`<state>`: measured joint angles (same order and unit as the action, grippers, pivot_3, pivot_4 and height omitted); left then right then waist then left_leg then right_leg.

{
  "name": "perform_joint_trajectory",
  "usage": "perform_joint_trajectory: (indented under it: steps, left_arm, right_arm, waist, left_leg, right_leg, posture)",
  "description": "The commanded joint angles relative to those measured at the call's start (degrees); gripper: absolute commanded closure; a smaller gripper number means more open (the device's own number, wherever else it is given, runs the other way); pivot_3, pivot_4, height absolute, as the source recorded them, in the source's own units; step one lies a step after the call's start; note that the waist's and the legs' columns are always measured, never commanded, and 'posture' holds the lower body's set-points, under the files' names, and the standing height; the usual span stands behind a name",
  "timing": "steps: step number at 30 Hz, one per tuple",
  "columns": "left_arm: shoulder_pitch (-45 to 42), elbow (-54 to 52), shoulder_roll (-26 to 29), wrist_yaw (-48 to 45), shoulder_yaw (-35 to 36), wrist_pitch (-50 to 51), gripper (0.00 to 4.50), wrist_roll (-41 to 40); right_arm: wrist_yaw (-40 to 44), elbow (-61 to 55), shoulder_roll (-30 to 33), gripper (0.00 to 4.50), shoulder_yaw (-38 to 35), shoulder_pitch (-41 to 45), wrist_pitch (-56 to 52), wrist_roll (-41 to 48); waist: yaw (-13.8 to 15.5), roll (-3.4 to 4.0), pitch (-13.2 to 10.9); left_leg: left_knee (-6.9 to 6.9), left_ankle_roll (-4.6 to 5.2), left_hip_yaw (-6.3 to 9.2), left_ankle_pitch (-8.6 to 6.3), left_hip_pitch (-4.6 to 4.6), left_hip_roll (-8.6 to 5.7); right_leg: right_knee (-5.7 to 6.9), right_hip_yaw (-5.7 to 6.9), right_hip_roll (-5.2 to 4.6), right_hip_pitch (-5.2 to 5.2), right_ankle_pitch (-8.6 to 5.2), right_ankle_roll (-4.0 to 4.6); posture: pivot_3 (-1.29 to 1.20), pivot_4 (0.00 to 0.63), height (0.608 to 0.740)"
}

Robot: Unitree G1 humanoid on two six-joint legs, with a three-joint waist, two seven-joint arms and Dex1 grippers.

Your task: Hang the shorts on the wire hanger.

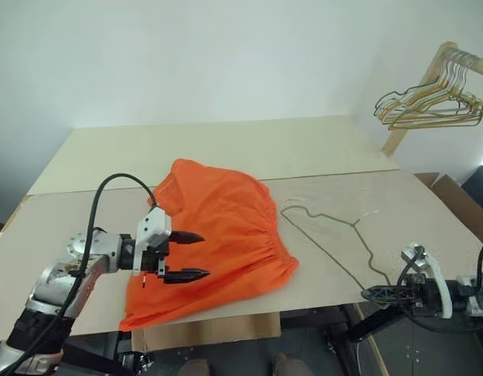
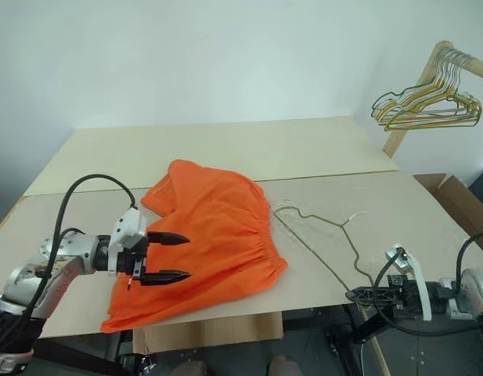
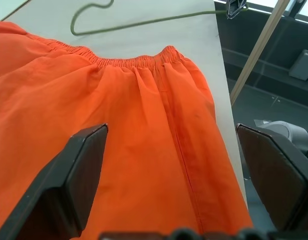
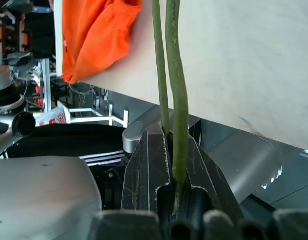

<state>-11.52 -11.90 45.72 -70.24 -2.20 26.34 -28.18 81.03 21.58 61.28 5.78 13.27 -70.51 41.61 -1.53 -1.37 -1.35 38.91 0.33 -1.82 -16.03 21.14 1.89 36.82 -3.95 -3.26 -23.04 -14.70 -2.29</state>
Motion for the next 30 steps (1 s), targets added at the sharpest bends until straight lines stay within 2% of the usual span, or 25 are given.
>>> perform_joint_trajectory:
  steps: [1,15,25,30]
  left_arm:
    - [-0.35,-2.61,1.07,0.20,0.45,-0.62,0.03,0.48]
    - [3.20,-3.76,0.84,2.74,1.61,-0.98,0.03,1.05]
    - [4.08,-4.48,1.05,3.74,0.97,-1.29,0.03,1.82]
    - [4.16,-4.48,1.17,3.58,0.51,-1.45,0.03,2.31]
  right_arm:
    - [1.40,1.00,-0.93,4.50,0.87,3.04,1.00,-1.68]
    - [0.64,-0.54,-5.33,4.50,3.07,6.72,0.02,-4.42]
    - [1.85,6.43,-4.36,4.50,4.22,10.06,-0.01,-7.93]
    - [6.34,-0.76,-2.00,4.50,6.49,7.76,-1.11,-6.01]
  waist:
    - [0.01,0.00,0.00]
    - [0.85,0.00,0.00]
    - [0.89,0.01,0.01]
    - [0.90,0.02,0.01]
  left_leg:
    - [0.00,0.00,0.01,0.00,0.00,0.00]
    - [0.02,0.00,0.02,0.00,0.01,-0.01]
    - [0.02,0.00,0.01,0.00,0.01,0.00]
    - [0.02,0.00,0.01,0.00,0.01,-0.01]
  right_leg:
    - [0.01,0.00,0.01,0.00,0.00,0.00]
    - [0.02,0.01,0.00,0.00,0.01,-0.01]
    - [0.03,0.01,0.00,0.00,0.02,0.00]
    - [0.03,0.01,-0.01,0.00,0.02,0.00]
  posture:
    - [0.00,0.000,0.740]
    - [0.04,0.000,0.740]
    - [0.04,0.000,0.740]
    - [0.03,0.000,0.740]
